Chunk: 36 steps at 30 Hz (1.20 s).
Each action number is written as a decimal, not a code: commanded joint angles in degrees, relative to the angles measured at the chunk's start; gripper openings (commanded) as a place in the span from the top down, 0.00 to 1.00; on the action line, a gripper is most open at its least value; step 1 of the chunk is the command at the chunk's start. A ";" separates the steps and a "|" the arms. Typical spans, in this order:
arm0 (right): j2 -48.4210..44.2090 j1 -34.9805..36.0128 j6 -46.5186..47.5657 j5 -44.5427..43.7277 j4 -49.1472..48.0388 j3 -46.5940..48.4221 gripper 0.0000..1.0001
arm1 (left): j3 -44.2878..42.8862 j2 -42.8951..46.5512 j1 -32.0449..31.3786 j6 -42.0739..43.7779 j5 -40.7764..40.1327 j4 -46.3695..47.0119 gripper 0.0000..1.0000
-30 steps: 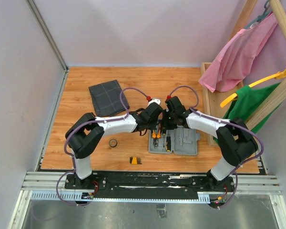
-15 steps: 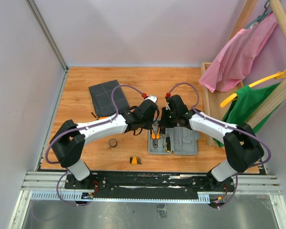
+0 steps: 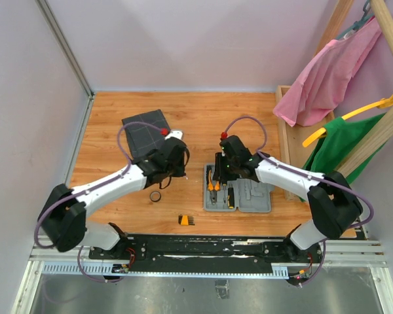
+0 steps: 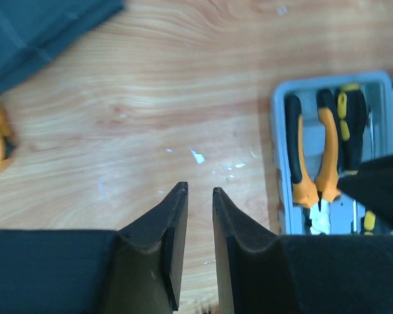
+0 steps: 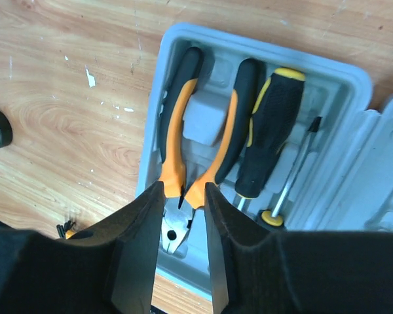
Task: Sort the tools into containers
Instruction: Adjust the pliers in the storage box.
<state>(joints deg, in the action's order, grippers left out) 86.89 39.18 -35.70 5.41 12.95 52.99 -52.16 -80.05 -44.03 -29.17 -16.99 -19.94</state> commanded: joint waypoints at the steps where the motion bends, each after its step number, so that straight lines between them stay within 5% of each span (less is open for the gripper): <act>1: 3.13 4.25 -2.03 -8.51 6.59 4.61 0.67 | 3.50 9.50 5.35 -2.46 -1.79 0.98 0.72; 16: 11.66 10.08 -2.60 -18.49 15.70 13.36 0.55 | 7.37 18.88 10.64 -1.79 -1.81 -1.56 0.65; 36: 15.76 10.75 -1.50 -16.61 16.01 15.20 0.54 | 7.75 18.45 10.63 -2.08 -0.44 -0.97 0.65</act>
<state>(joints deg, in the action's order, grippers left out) 100.66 48.93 -37.43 -10.70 27.35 66.67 -44.56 -62.06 -33.82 -30.92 -17.85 -21.56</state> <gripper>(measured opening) 0.459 0.351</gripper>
